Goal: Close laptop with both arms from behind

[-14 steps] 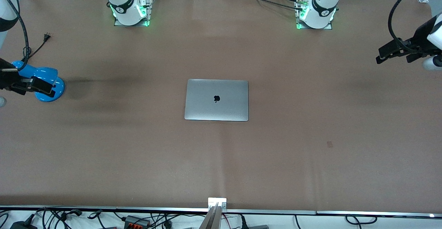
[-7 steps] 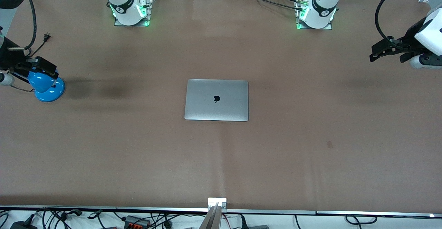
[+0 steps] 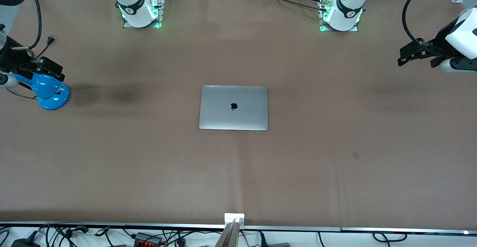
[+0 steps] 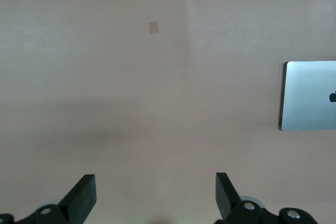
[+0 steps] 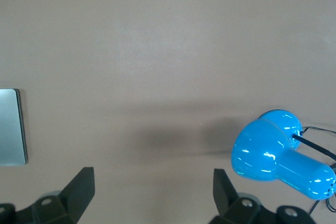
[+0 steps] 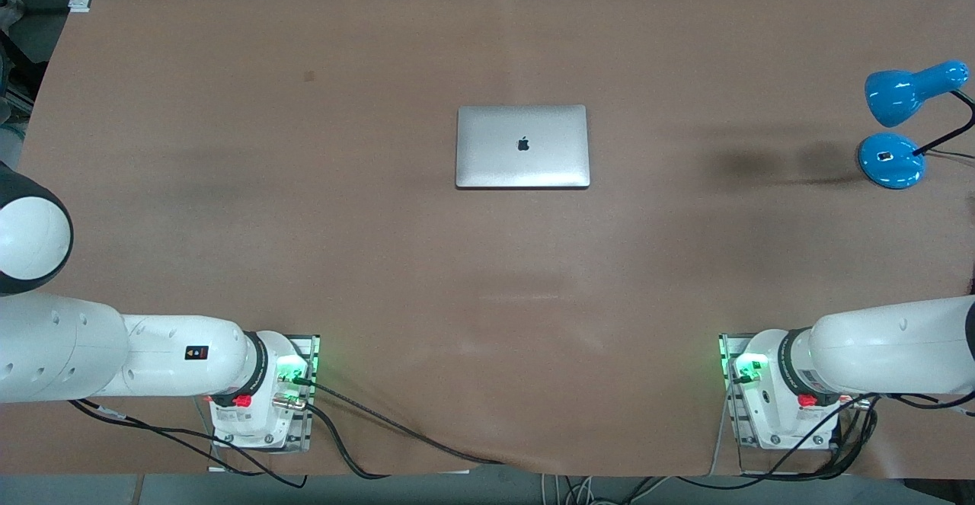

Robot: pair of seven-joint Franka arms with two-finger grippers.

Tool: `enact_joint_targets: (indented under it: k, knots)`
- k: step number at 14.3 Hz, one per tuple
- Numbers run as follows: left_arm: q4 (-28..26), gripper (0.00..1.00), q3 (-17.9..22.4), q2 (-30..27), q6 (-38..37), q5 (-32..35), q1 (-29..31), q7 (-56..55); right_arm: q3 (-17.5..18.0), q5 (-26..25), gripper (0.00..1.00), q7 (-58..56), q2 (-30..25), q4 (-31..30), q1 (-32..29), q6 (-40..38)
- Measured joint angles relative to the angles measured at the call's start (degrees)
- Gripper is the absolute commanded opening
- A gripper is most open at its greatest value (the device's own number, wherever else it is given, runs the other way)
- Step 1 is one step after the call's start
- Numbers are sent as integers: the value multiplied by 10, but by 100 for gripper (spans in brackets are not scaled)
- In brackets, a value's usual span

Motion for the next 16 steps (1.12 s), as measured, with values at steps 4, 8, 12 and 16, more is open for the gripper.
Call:
enact_joint_targets:
  k: [4,8,12,16]
  knots:
    - [0,100,0,0,0,0,-1,0,1,2,100,-1,-1,0,0,1]
    - [0,100,-1,1,0,0,-4,0,2,2,100,-1,-4,0,0,1]
    - [0,100,-6,1,0,0,-5,0,2,2,100,-1,-5,0,0,0]
    - [0,100,-8,1,0,0,-6,0,0,2,100,-1,-5,0,0,0]
